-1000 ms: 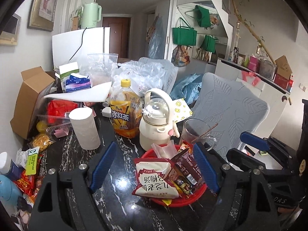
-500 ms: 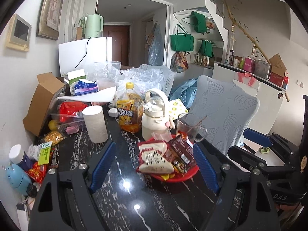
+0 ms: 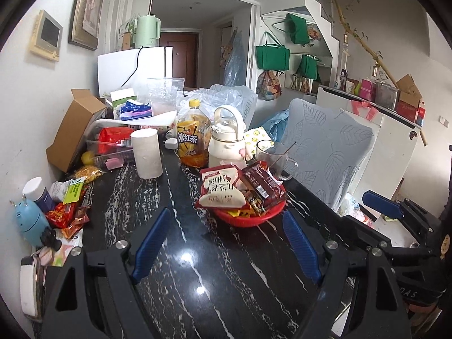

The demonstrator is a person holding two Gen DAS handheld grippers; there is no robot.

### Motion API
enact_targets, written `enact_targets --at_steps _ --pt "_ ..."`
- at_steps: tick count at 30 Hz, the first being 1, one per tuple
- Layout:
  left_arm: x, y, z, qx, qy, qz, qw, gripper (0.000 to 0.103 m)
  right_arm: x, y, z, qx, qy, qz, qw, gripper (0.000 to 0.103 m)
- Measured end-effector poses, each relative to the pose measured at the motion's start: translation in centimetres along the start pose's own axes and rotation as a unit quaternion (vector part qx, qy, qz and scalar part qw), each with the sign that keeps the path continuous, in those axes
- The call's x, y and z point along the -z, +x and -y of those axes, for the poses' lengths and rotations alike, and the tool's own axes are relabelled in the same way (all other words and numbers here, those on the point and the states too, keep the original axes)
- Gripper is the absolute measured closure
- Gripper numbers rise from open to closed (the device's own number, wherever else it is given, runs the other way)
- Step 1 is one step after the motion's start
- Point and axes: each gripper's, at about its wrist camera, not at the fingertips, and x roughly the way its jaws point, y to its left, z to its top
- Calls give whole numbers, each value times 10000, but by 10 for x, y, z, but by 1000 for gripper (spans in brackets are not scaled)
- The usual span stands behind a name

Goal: Organize snacks

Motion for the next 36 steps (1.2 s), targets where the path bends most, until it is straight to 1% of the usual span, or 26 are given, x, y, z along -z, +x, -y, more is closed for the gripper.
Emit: enact_targets --at_steps 3,7,9,15,22,28,36 --pt "10 -8 5 3 -3 -1 10000 22 8 -9 3 34 109 -24 9999 32" --pt "21 -14 12 -178 46 45 9998 22 15 -17 9 59 172 -74 9998 32" --pt "23 -14 13 -110 73 48 9999 22 16 -16 11 84 182 -116 9997 32" --pt "17 -14 12 -101 97 102 9999 22 16 -15 10 207 145 -135 9996 32" --pt "20 -13 15 -91 175 183 9996 22 21 -16 7 268 81 -144 9995 32" --pt "24 -10 10 -57 49 104 9999 22 24 -16 5 291 29 -190 9994 30" --pt "27 -7 9 -37 29 73 10000 22 23 -19 3 286 -24 -174 9994 30"
